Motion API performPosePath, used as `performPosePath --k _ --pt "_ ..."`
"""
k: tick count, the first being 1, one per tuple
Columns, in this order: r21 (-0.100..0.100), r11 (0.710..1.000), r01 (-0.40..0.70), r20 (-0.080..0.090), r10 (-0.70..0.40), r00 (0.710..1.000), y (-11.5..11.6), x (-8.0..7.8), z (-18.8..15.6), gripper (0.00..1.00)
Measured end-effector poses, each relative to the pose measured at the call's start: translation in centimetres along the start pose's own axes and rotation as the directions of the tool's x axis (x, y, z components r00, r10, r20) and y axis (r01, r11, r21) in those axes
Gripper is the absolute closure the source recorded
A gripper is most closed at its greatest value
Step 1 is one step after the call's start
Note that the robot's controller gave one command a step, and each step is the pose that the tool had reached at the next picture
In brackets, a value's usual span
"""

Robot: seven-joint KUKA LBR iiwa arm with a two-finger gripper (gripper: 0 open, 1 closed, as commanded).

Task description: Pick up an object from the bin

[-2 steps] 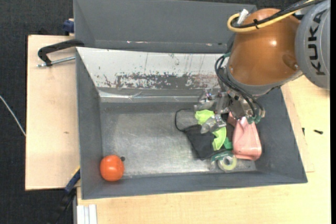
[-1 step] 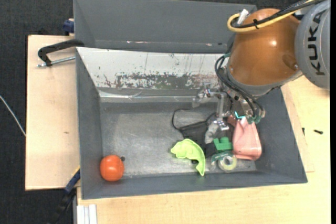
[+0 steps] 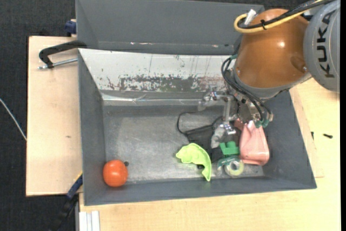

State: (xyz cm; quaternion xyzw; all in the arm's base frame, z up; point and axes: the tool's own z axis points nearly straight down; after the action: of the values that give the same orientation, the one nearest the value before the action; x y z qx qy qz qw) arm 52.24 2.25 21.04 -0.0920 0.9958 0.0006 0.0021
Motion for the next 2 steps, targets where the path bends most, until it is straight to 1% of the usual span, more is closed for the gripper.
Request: performPosePath --k 1,2 --pt "-0.001 0.999 0.052 0.000 -0.052 0.999 -0.53 0.16 12.86 1.00" --pt "-0.001 0.999 0.052 -0.001 -0.052 0.999 -0.56 0.20 12.90 0.00"
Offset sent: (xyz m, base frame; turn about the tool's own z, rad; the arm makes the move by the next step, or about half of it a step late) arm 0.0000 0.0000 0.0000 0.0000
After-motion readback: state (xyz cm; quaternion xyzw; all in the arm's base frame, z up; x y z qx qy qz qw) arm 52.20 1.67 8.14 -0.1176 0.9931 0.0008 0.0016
